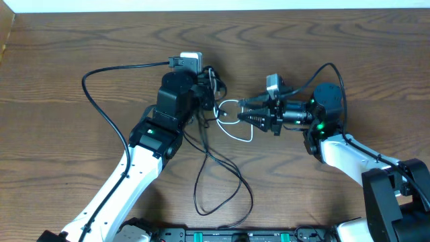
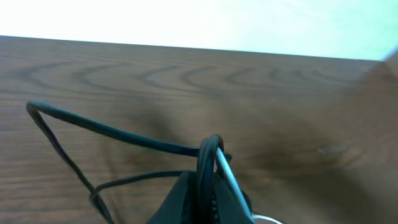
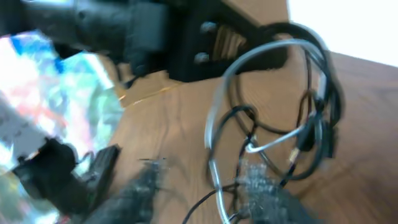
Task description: Untangle cables
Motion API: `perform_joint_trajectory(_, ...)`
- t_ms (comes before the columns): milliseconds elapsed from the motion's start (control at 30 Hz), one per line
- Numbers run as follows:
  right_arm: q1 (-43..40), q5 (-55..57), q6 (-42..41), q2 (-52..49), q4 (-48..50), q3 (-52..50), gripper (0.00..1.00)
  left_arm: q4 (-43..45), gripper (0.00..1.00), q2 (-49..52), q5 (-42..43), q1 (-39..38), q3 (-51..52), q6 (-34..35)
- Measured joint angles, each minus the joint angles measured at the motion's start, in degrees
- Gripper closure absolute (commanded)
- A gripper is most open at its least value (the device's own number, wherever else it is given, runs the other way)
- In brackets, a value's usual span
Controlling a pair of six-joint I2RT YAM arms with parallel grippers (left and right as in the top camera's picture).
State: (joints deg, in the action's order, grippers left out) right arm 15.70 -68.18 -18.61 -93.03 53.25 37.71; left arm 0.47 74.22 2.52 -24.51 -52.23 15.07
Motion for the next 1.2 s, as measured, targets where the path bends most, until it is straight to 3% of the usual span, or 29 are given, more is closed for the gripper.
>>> perform_joint_trajectory(133,0.0,4.5,-4.3,0.0,0.5,0.0,0.26,0.0,0.92,0.0,3.7,0.0,0.0,0.0)
perform_joint_trajectory(467,0.0,13.0,-21.6,0.0,3.7,0.0,0.14,0.0,0.92,0.0,9.8,0.0,0.0,0.0)
perform_joint_trajectory(700,1.6,17.0,-33.8,0.0,8.6,0.0,0.13,0.3,0.92,0.0,11.8,-0.1,0.0,-2.8)
perform_joint_trajectory(933,4.8,15.5,-25.0,0.0,8.6,0.0,0.24,4.5,0.92,0.0,16.0,-0.3,0.0,-8.1)
perform_joint_trajectory(1200,7.2,13.4,-14.5,0.0,7.6,0.0,0.28,5.4,0.92,0.0,16.9,-1.1,0.0,-9.2)
